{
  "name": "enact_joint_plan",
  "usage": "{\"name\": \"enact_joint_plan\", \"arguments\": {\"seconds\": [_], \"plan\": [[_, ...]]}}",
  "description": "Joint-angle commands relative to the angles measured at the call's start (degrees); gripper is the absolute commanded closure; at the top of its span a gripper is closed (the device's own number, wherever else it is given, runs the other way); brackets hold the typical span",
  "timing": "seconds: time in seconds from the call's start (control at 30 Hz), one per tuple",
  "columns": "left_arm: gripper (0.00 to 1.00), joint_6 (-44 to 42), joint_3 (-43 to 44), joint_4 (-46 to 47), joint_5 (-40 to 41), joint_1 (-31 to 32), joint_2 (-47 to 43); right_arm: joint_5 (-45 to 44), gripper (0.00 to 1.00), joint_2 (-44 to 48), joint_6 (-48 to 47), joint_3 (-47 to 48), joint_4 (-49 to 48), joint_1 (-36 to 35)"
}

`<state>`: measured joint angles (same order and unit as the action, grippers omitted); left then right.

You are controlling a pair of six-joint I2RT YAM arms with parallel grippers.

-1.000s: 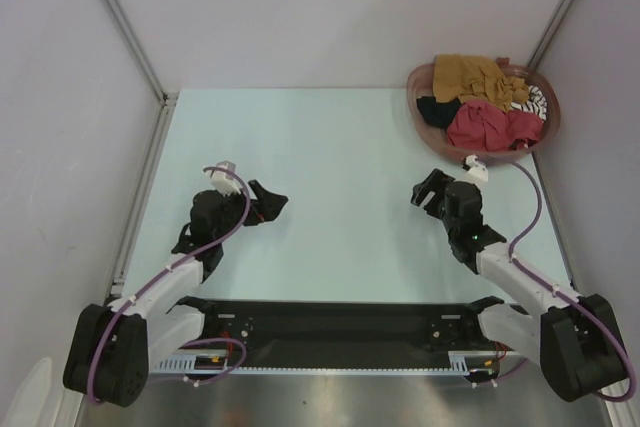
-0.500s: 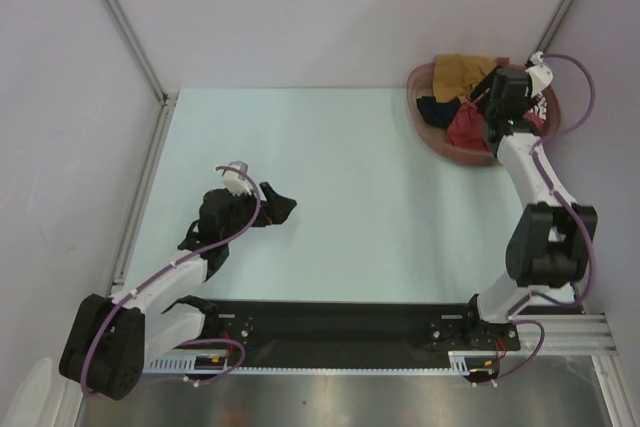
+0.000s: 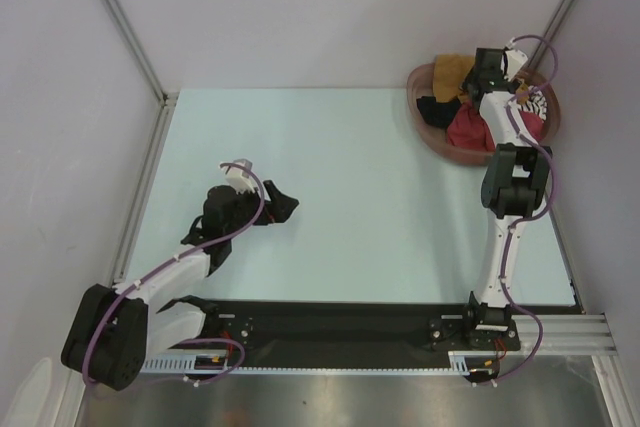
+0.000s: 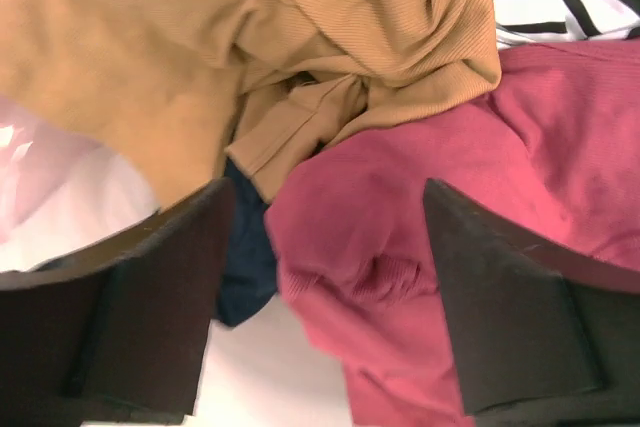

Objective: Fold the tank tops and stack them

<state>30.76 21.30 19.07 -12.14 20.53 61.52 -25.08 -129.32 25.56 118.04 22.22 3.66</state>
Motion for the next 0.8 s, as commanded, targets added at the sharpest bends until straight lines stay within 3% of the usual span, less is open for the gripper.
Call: {"name": "enact_joint_plan", "arguments": {"seconds": [0.0, 0.03, 0.07, 0.33, 0.4, 0.43, 0.53, 0.77], "plan": [[0.00, -1.3, 2.7, 1.3, 0.1, 0.6, 0.5, 0.6, 0.22, -2.7, -0.3, 5.5, 4.5, 0.6], [0.00, -1.3, 2.7, 1.3, -0.3, 0.6, 0.6, 1.3, 0.31, -2.9, -0.3, 5.6, 4.1, 0.6], [0.00, -1.4, 2.8, 1.2, -0.1, 0.6, 0.7, 2.5, 0.32, -2.9, 0.0, 5.6, 3.6, 0.6], [0.00, -1.3, 3.4, 0.3, -0.2, 0.6, 1.1, 3.4, 0.24, -2.1, 3.4, 4.7, 5.6, 0.0], [0.00, -1.3, 3.3, 0.3, -0.2, 0.7, 0.9, 4.2, 0.37, -2.2, 3.3, 3.7, 5.1, 0.0], [0.00, -1.3, 3.3, 0.2, 0.0, 0.8, 0.8, 4.3, 0.63, -2.3, 3.2, 3.6, 5.1, 0.1], [0.00, -1.4, 3.5, -0.1, 0.0, 0.8, 0.8, 7.5, 1.00, -2.2, 2.7, 3.9, 4.6, 0.3], [0.00, -1.8, 3.4, -0.5, 0.9, 0.9, -0.3, 15.0, 1.00, 7.8, -0.6, 3.0, 2.5, -1.9]]}}
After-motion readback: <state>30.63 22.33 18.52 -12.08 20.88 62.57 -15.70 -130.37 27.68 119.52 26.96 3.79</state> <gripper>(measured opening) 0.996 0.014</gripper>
